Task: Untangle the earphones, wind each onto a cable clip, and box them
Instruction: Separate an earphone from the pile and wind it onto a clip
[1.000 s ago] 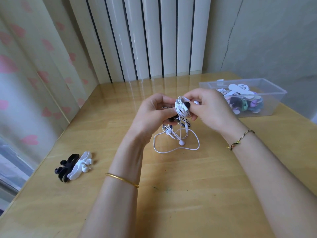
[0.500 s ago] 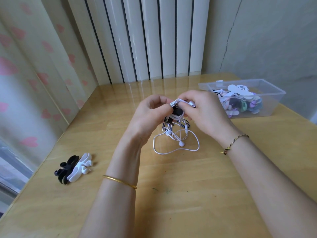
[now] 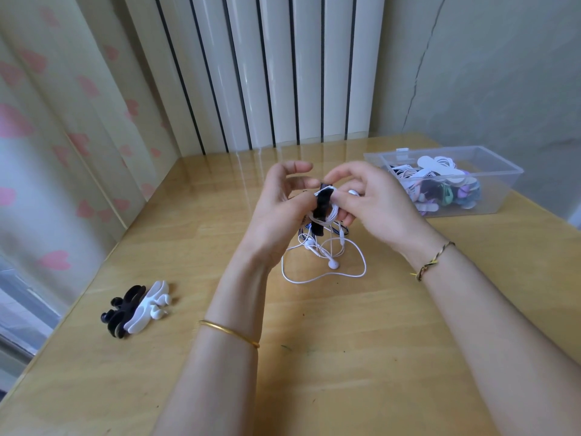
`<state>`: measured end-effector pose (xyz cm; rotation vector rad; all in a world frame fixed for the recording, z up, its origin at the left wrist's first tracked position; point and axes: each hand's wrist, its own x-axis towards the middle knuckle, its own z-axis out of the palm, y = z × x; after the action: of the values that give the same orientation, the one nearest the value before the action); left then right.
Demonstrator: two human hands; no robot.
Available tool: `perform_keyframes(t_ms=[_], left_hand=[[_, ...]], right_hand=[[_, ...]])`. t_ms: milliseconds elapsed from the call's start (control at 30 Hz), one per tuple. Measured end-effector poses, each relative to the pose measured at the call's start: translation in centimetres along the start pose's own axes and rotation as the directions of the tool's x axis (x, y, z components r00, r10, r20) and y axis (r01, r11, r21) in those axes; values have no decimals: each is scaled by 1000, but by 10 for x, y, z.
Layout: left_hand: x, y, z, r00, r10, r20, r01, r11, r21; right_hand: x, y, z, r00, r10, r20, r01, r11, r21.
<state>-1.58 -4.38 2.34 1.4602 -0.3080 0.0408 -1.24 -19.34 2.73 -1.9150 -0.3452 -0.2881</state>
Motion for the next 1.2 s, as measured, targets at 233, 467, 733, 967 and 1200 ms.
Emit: perform_keyframes(t_ms=[233, 467, 733, 967, 1200], left_hand=[[4, -5, 9, 997, -44, -64, 34, 988, -153], [6, -9, 9, 992, -27, -122, 30, 999, 26], [6, -9, 20, 939, 135, -315, -71, 976, 206], [6, -9, 26, 930, -41, -365, 13, 997, -81], [5, -3, 30, 942, -155, -296, 10, 898, -439]], right_hand=[[0, 3, 2, 995, 45, -89, -20, 964, 264], [1, 8, 10, 966, 125, -225, -42, 939, 343], [1, 6, 13, 942, 166, -292, -41, 920, 390], [0, 1, 12, 922, 311, -229, -103, 769, 630], [1, -7, 13, 883, 432, -181, -96, 546, 832]])
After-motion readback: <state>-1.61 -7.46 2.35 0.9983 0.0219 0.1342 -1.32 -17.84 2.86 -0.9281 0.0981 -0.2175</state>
